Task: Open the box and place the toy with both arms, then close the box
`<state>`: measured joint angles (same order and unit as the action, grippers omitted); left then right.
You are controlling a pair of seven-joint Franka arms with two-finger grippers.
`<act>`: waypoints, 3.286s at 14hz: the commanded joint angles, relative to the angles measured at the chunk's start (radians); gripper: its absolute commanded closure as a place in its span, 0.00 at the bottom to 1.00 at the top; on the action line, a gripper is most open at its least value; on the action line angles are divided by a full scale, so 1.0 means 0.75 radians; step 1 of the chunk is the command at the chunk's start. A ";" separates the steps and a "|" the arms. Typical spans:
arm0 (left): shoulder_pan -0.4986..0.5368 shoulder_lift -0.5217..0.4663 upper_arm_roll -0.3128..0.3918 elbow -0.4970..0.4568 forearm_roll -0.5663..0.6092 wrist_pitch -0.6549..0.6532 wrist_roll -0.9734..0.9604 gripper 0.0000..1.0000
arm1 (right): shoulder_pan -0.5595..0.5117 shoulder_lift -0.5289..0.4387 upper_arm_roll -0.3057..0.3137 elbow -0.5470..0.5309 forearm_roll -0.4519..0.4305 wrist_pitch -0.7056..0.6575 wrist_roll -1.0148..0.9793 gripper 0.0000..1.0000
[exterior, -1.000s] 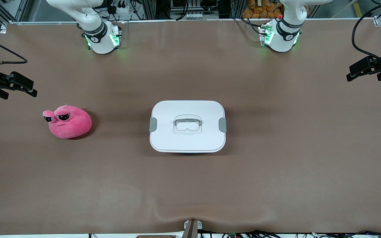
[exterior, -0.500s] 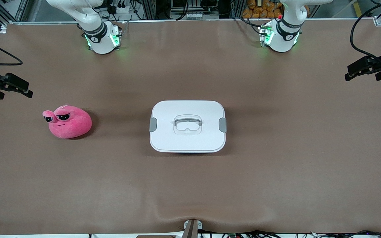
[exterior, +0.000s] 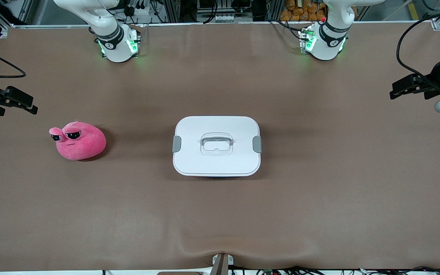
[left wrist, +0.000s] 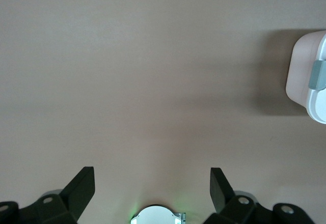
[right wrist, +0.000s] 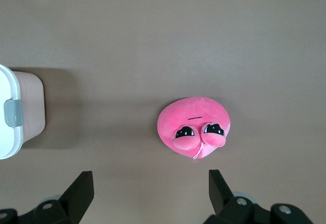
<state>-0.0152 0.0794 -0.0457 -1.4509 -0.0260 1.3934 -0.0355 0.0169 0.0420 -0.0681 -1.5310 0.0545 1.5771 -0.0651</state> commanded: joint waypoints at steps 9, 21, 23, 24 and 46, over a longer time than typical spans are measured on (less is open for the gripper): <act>-0.121 0.097 -0.004 0.032 -0.088 -0.003 -0.251 0.00 | -0.016 0.001 0.009 0.008 -0.001 0.022 0.013 0.00; -0.282 0.254 -0.004 0.124 -0.160 0.093 -0.709 0.00 | -0.041 0.003 0.009 0.008 0.005 0.065 0.015 0.00; -0.331 0.289 -0.002 0.159 -0.160 0.114 -0.813 0.00 | -0.043 0.024 0.009 0.008 0.007 0.085 0.015 0.00; -0.340 0.293 -0.002 0.157 -0.160 0.130 -0.852 0.00 | -0.039 0.024 0.009 0.002 0.009 0.088 0.013 0.00; -0.587 0.475 -0.002 0.165 -0.160 0.482 -1.666 0.00 | -0.119 0.036 0.011 -0.016 0.009 0.034 0.003 0.00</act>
<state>-0.4305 0.4074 -0.0551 -1.3593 -0.1320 1.7357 -1.2179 -0.0529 0.0639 -0.0703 -1.5434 0.0557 1.6080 -0.0653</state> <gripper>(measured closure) 0.000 0.000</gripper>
